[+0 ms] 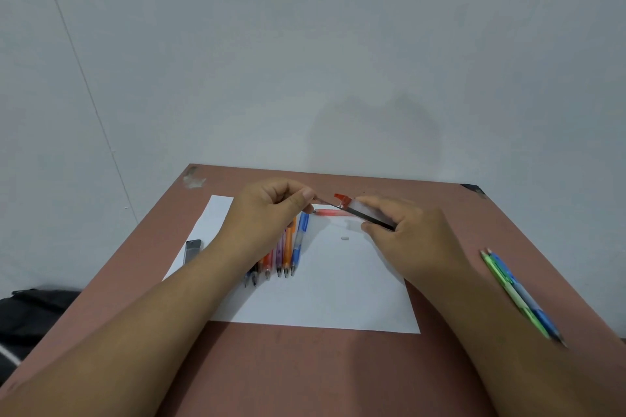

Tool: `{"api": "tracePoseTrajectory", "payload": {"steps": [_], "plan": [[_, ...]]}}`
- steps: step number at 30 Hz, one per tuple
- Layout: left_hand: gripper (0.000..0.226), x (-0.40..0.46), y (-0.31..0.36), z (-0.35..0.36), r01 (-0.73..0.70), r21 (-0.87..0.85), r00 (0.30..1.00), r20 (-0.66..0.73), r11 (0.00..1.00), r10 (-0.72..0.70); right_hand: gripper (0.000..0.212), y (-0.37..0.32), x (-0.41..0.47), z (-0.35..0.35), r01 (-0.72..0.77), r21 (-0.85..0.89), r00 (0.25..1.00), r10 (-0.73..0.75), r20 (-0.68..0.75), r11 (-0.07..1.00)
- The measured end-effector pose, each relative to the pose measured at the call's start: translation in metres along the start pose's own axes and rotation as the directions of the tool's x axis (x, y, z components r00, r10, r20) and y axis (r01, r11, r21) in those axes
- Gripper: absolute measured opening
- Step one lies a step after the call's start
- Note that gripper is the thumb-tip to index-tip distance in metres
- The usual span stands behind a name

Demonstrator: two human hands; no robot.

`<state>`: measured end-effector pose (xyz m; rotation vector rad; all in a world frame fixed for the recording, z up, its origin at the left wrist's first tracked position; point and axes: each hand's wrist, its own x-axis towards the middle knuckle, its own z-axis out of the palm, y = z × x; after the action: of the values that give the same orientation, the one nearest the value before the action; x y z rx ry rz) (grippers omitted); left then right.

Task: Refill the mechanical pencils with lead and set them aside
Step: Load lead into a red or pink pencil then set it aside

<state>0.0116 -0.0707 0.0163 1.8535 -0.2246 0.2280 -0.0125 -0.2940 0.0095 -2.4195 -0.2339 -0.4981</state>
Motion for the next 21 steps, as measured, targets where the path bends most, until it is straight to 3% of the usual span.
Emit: {"api": "tracePoseTrajectory", "payload": {"steps": [16,21], "plan": [[0.01,-0.0007,-0.0017,0.0014,-0.014,0.027,1.0,-0.02,1.0,0.015,0.038,-0.0002,0.0003,0.0004,-0.023,0.009,1.0,0.023,0.008,1.0],[0.012,0.0007,0.0007,0.0011,0.028,-0.053,0.999,-0.034,0.998,-0.03,0.033,-0.0016,-0.0004,-0.001,-0.038,0.046,0.999,0.038,0.008,0.998]]}}
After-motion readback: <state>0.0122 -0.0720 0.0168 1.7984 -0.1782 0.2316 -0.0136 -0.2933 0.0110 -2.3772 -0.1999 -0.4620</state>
